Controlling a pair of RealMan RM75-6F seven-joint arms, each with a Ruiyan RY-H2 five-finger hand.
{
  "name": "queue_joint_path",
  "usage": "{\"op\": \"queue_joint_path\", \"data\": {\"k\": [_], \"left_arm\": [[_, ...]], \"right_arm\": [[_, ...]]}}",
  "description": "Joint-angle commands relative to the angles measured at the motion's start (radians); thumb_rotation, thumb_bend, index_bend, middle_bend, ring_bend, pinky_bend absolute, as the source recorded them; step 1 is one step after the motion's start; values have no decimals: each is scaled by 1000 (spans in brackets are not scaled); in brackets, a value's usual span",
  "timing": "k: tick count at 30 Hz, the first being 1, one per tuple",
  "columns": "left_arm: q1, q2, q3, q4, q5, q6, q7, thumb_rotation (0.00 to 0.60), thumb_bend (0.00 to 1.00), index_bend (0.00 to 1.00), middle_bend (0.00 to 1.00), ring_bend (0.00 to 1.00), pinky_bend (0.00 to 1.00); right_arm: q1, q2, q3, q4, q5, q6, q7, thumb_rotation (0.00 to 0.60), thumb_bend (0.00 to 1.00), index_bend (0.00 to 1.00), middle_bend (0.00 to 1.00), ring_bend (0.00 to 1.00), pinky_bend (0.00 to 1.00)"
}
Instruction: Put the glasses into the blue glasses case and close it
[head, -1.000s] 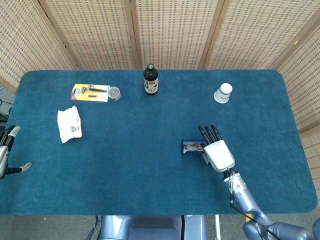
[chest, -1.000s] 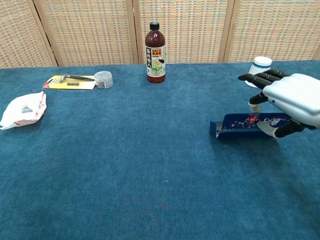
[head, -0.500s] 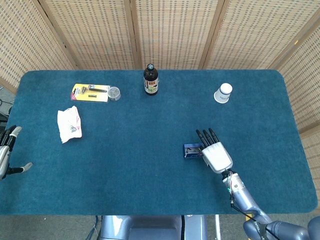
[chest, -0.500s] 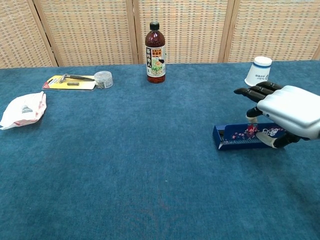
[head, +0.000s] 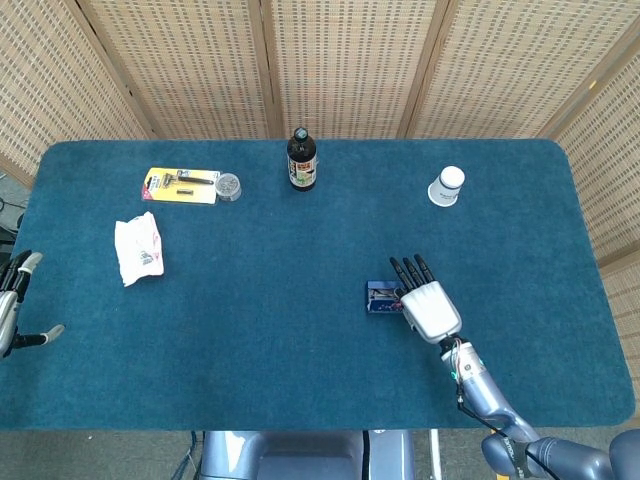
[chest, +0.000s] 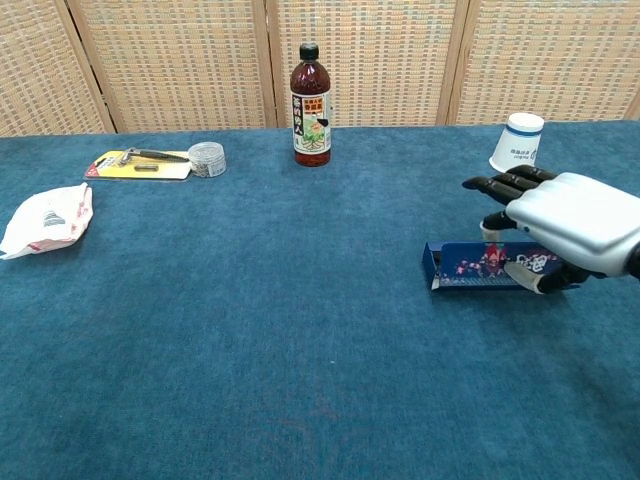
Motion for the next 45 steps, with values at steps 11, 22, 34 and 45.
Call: {"op": "queue_joint_path", "data": {"k": [11,22,34,45], "left_arm": [[2,1,0,0,1,4,-4,600,0,0,0,0,0],[0,0,0,1,1,-1,-3,600,0,0,0,0,0],[0,-1,-1,2,0,0,-5,600,0,0,0,0,0],[0,-1,-1,3,-1,-1,-7,600,0,0,0,0,0]], "right_arm": [[22,-48,49,71,41,-20,-15,600,503,154,0,0,24],[38,-90,65,141,44,-23,-4,600,504,150,0,0,25],[58,-129,82,214,64,-42,-25,600,505,150,0,0,24],[69,-143,89,239,82,-57,-48,600,505,150,0,0,24]]}}
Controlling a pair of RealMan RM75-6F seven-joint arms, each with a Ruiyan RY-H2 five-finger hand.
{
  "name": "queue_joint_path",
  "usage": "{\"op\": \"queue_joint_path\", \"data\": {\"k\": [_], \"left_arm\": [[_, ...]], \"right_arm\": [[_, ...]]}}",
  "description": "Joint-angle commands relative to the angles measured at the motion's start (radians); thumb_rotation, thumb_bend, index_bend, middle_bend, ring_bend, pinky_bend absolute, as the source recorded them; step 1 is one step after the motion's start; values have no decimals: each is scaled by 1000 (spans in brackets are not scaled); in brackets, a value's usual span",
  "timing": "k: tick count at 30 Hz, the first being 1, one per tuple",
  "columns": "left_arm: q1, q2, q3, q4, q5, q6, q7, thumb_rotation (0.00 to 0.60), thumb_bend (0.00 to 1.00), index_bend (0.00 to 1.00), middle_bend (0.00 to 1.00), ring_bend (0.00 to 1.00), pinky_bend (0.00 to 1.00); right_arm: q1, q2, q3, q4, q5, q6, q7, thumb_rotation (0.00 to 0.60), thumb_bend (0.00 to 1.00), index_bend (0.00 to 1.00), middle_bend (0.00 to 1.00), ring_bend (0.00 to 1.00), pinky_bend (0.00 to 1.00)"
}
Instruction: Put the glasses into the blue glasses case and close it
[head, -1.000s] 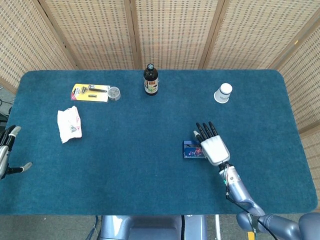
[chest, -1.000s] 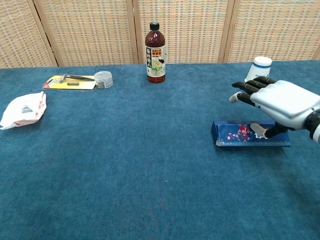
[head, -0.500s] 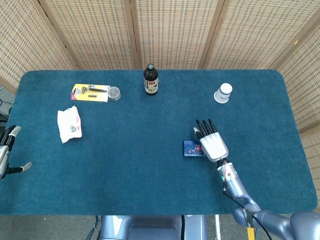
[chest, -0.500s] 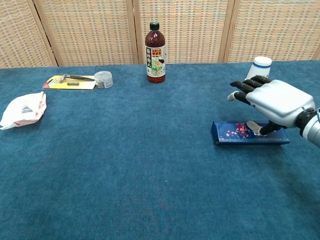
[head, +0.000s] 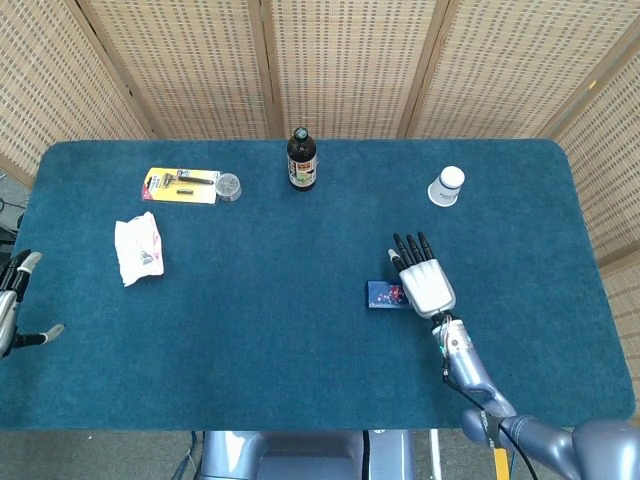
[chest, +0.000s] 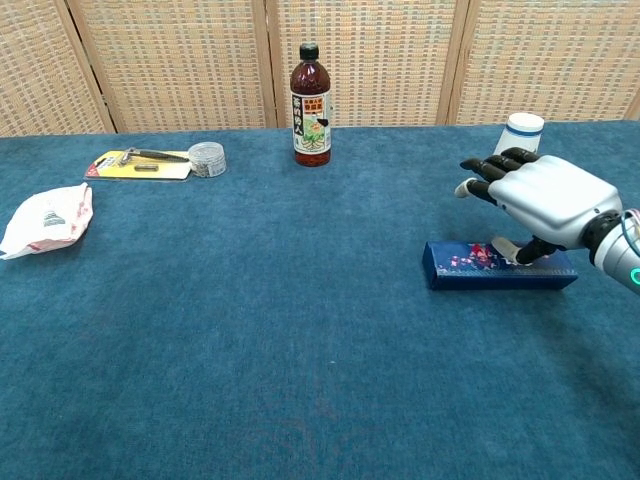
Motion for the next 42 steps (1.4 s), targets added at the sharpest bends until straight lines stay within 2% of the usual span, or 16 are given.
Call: {"op": "queue_joint_path", "data": {"k": [1,10,18,20,22,24,25,30,34,38,42], "left_arm": [[0,0,0,0,0,-1,0,600,0,0,0,0,0],[1,2,0,-2,-1,0,-3,600,0,0,0,0,0],[0,3,0,-1,0,-2,-4,600,0,0,0,0,0],[0,3,0,-2,0,-1,-4,600,0,0,0,0,0],[0,3,0,-2,1,0,-4,600,0,0,0,0,0],[1,3,0,-2,1,0,-4,600,0,0,0,0,0],[1,3,0,-2,1,0,-4,600,0,0,0,0,0],[-2,1,1,-1,1,-3,1,600,0,0,0,0,0],[-1,0,2,-2,2,-2,6,600,0,0,0,0,0],[0,0,2,-4,2,1,8,600,0,0,0,0,0],[-1,-1,2,-3,0,-2,9,600,0,0,0,0,0]], "right_arm": [[2,-4,-3,6,2,-3,-7,600,506,150,0,0,25],[10,-15,15,23,26,-11,-19,600,504,150,0,0,25],[7,10,36,-23,29,18,8,600,495,150,0,0,24],[6,25,39,-47,25,27,16,600,423,143,0,0,24],[2,44,44,-83,21,39,32,600,190,102,0,0,24],[-3,73,45,-131,15,45,52,600,30,40,0,0,25],[-6,90,43,-158,13,41,64,600,0,13,0,0,24],[3,282,-1,-383,6,-102,166,600,0,0,0,0,24],[33,394,-18,-478,23,-218,207,600,0,0,0,0,24],[70,444,-26,-507,77,-328,217,600,0,0,0,0,24],[96,437,-29,-491,131,-374,200,600,0,0,0,0,24]]}}
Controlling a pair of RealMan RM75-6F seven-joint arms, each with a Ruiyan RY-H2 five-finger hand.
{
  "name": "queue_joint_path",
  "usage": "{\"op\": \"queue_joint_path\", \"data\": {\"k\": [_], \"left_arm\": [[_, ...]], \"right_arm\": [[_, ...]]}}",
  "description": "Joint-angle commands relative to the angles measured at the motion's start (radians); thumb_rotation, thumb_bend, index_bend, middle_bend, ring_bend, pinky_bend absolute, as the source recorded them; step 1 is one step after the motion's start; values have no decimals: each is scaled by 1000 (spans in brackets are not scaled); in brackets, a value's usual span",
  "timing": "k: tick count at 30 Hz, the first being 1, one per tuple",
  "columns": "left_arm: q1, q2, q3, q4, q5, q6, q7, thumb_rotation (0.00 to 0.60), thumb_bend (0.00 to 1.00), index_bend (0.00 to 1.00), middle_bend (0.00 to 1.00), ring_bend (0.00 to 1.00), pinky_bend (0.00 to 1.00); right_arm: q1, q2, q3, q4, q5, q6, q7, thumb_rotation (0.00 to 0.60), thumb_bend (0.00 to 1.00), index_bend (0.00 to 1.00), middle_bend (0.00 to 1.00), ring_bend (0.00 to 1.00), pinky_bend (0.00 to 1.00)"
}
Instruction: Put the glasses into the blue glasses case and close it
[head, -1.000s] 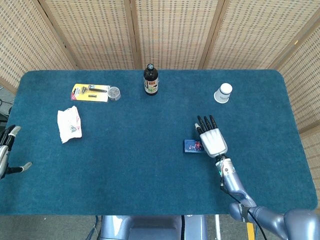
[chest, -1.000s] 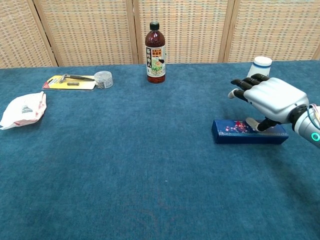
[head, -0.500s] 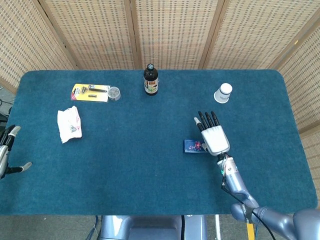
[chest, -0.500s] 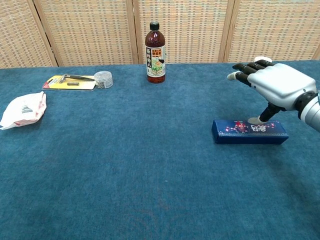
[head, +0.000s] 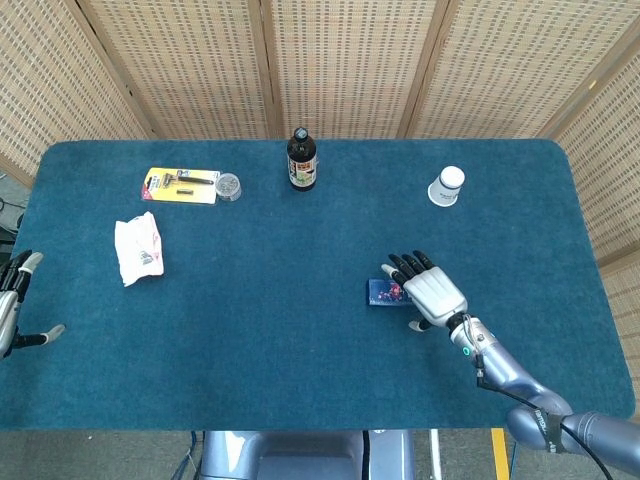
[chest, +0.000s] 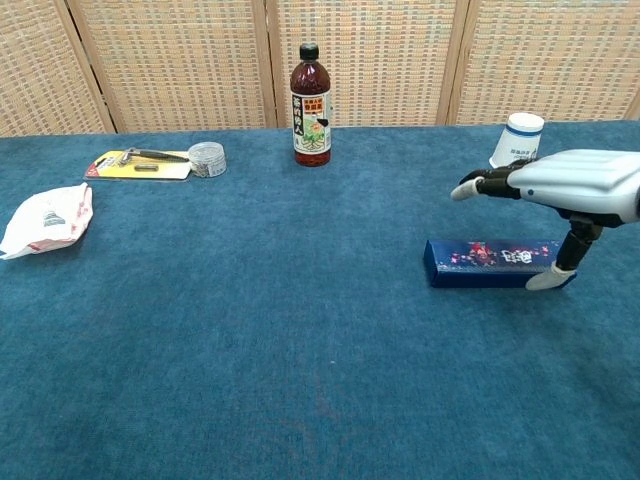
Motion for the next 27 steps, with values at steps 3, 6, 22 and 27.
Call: {"op": "queue_joint_path", "data": {"k": [3,6,22,27], "left_arm": [[-2,-1,-2,3,-6,-6,-2,600,0,0,0,0,0],[-3,-1,-3,4,-7,-7,-3,600,0,0,0,0,0],[-6,-2,-5,9,-16,-15,-5,600,0,0,0,0,0],[-7,-3,-5,10,-17,-18,-3,600,0,0,0,0,0]], "right_arm": [[47,-38,-14,52,78,-42,-42,600,0,0,0,0,24],[58,-73,-13,90,107,-38,-63,600,0,0,0,0,24],[79,-165,-10,191,158,4,-84,600,68,342,376,32,24],[74,-182,-15,207,130,36,-72,600,224,493,525,138,66]]}}
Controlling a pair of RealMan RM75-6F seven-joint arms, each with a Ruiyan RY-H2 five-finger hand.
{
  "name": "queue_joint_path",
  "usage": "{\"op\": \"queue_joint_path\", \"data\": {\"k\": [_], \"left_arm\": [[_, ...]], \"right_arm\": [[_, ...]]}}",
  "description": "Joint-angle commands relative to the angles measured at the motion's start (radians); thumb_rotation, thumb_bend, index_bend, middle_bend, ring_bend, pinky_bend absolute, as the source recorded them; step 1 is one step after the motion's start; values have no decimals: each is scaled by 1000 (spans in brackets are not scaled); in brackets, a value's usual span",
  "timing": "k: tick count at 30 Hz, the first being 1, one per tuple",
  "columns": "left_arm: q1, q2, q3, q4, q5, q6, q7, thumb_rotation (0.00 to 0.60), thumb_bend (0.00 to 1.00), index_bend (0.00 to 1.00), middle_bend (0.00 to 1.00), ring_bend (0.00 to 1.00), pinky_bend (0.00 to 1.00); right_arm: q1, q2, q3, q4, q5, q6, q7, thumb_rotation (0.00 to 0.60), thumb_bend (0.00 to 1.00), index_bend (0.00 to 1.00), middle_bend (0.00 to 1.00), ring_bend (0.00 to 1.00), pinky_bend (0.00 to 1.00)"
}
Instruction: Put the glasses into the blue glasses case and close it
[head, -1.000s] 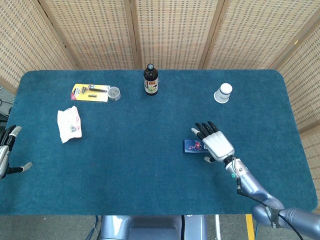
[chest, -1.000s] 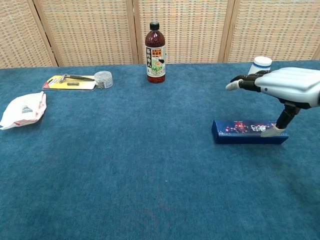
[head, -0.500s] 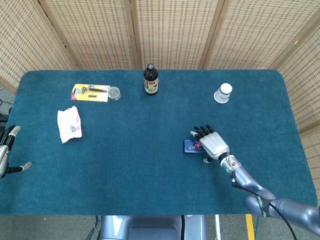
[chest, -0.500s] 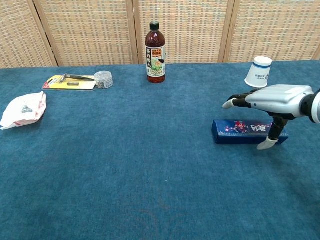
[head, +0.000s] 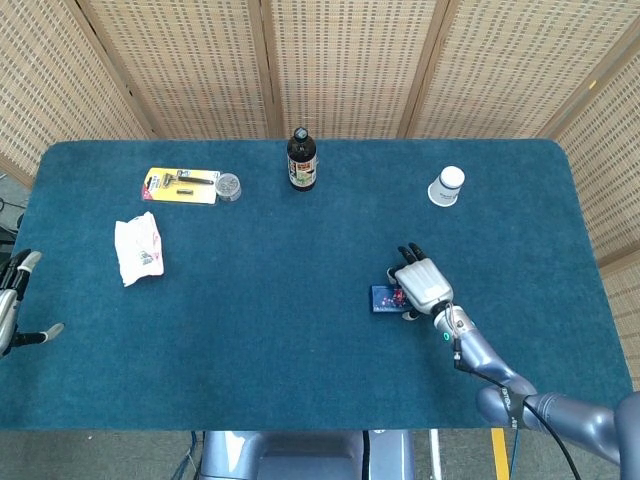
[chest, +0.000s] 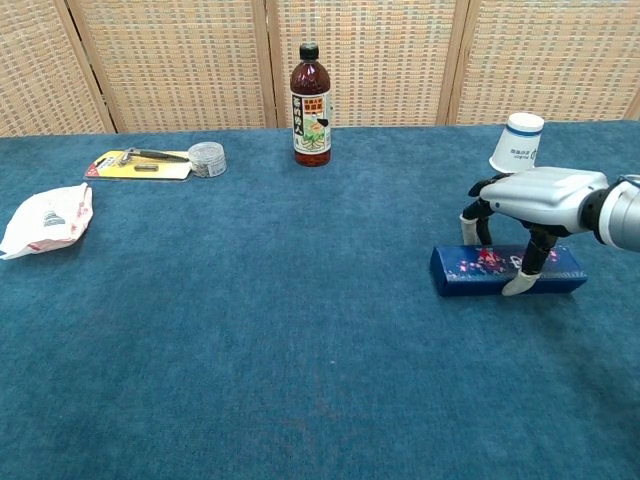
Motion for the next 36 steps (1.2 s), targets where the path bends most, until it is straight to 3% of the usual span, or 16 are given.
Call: {"op": "queue_joint_path", "data": {"k": [1,6,8,10,12,13,16,21,24,27,32,36], "left_arm": [[0,0,0,0,1,0,1,600,0,0,0,0,0],[1,0,1,-2,1,2,2,600,0,0,0,0,0],[1,0,1,-2,2,2,3,600,0,0,0,0,0],[1,0,1,-3,3,3,3,600,0,0,0,0,0],[1,0,1,-3,3,3,3,600,0,0,0,0,0],[1,0,1,-3,3,3,2,600,0,0,0,0,0],[1,1,2,-4,4,4,3,600,0,0,0,0,0],[4,4,4,-10,14,10,-2,600,0,0,0,0,0],[10,11,6,-15,25,21,-16,600,0,0,0,0,0],[24,21,8,-21,51,56,-28,600,0,0,0,0,0],[54,24,7,-32,68,126,-13,600,0,0,0,0,0],[79,30,11,-41,89,177,-21,600,0,0,0,0,0]], "right_arm": [[-5,-12,-3,13,-22,25,6,600,237,500,532,145,70],[-13,-26,-9,33,-48,49,28,600,256,511,533,161,81],[-14,-25,-10,33,-50,50,36,600,207,474,448,157,81],[-14,-19,-14,27,-51,40,42,600,68,266,196,79,81],[-9,4,-24,5,-37,-1,48,600,4,70,33,8,76],[-6,16,-27,-9,-29,-18,51,600,0,14,0,0,66],[-2,50,-29,-51,-10,-39,44,600,0,0,0,0,22],[-22,110,-16,-153,-15,23,43,600,0,0,0,0,9],[-64,191,-17,-259,-58,117,46,600,0,0,0,0,9],[-195,308,-53,-372,-197,330,135,600,0,0,0,0,9],[-351,354,-108,-341,-349,578,267,600,0,0,0,0,9],[-450,357,-140,-304,-395,708,363,600,0,0,0,0,4]]}}
